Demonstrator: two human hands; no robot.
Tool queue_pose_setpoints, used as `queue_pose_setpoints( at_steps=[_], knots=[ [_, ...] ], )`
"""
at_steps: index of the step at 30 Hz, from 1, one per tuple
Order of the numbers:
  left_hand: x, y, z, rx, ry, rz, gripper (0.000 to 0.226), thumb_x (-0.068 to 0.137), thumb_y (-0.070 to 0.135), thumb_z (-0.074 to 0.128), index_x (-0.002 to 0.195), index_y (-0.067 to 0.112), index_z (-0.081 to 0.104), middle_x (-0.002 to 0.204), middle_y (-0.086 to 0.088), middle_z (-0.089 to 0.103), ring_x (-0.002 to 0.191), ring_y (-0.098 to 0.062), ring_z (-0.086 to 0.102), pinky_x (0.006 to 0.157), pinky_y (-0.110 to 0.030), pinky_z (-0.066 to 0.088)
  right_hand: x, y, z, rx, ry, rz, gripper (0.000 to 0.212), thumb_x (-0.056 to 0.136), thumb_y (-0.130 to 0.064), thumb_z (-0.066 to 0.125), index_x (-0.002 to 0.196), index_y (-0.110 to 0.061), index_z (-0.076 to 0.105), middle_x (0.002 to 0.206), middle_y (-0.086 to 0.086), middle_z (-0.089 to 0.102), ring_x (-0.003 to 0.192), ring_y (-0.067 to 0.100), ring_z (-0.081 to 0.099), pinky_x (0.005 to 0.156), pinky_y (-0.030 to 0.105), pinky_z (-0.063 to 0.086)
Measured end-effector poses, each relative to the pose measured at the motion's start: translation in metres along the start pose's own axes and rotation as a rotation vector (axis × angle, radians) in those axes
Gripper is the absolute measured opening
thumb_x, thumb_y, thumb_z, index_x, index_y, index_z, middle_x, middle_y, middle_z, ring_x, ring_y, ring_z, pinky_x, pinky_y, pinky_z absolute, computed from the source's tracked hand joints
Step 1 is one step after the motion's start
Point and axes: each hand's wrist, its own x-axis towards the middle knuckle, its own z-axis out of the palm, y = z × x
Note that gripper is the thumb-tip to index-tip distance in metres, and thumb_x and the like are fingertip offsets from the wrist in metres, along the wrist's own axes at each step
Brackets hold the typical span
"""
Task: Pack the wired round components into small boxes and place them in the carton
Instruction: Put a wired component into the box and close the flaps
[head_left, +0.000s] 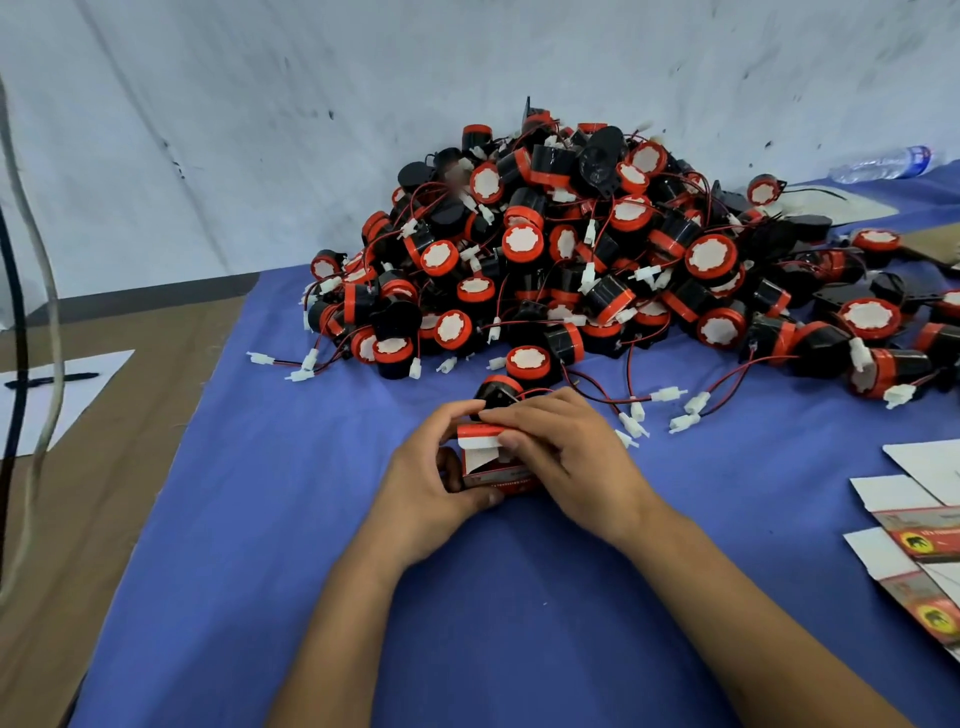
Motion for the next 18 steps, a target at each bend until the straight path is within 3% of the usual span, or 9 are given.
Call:
queue_pose_setpoints(
  at_steps=[6, 9, 11, 13, 16, 18],
  knots=[
    [0.001, -0.002, -0.001, -0.046, 0.003, -0.004, 0.079, 0.073, 0.008, 0.093, 0.139, 0.032, 0.057, 0.132, 0.013, 0.066, 0.122, -0.01, 0.064, 0.099, -0.04, 0.058, -0.004, 0.003, 0.002, 0.285, -0.075, 0.143, 0.029, 0.095, -0.019, 0.074, 0.121, -0.031, 0.076, 0.136, -0.015, 0.059, 0.128, 0.006, 0.051, 0.109, 0.033, 0.045],
    [-0.001, 0.001, 0.0, -0.052, 0.043, 0.054, 0.067, 0.074, 0.009, 0.091, 0.131, 0.031, 0.063, 0.128, 0.015, 0.067, 0.106, -0.006, 0.068, 0.088, -0.032, 0.059, -0.004, 0.003, 0.004, 0.434, 0.056, 0.185, 0.02, 0.087, -0.008, 0.081, 0.099, -0.023, 0.083, 0.127, -0.013, 0.065, 0.125, 0.011, 0.059, 0.099, 0.04, 0.055],
    [-0.003, 0.002, 0.001, -0.014, 0.145, 0.119, 0.047, 0.072, 0.011, 0.091, 0.112, 0.028, 0.074, 0.124, 0.014, 0.069, 0.087, -0.009, 0.066, 0.074, -0.029, 0.057, -0.005, 0.004, 0.005, 0.414, 0.112, 0.171, 0.017, 0.086, -0.006, 0.081, 0.094, -0.021, 0.083, 0.119, -0.011, 0.069, 0.118, 0.013, 0.064, 0.093, 0.041, 0.058],
    [-0.004, 0.002, 0.004, 0.031, 0.239, 0.173, 0.031, 0.073, 0.006, 0.092, 0.097, 0.023, 0.08, 0.118, 0.011, 0.071, 0.09, -0.012, 0.068, 0.069, -0.032, 0.058, -0.005, 0.005, 0.006, 0.385, 0.132, 0.15, 0.017, 0.086, -0.005, 0.081, 0.096, -0.019, 0.083, 0.116, -0.011, 0.071, 0.113, 0.012, 0.067, 0.091, 0.039, 0.059],
    [-0.006, 0.005, 0.011, 0.26, 0.354, 0.308, 0.028, 0.076, 0.003, 0.089, 0.1, 0.016, 0.083, 0.11, 0.007, 0.075, 0.099, -0.007, 0.069, 0.081, -0.024, 0.058, -0.004, 0.003, 0.012, 0.253, 0.207, 0.1, 0.017, 0.086, -0.005, 0.08, 0.098, -0.017, 0.083, 0.116, -0.008, 0.074, 0.119, 0.005, 0.065, 0.099, 0.031, 0.055],
    [-0.008, 0.008, 0.018, 0.39, 0.398, 0.381, 0.027, 0.081, 0.002, 0.086, 0.107, 0.009, 0.082, 0.111, 0.001, 0.075, 0.101, -0.01, 0.069, 0.087, -0.025, 0.057, -0.004, 0.002, 0.014, 0.149, 0.242, 0.084, 0.018, 0.087, -0.006, 0.079, 0.102, -0.015, 0.082, 0.12, -0.003, 0.074, 0.128, 0.011, 0.061, 0.109, 0.028, 0.049]
  ],
)
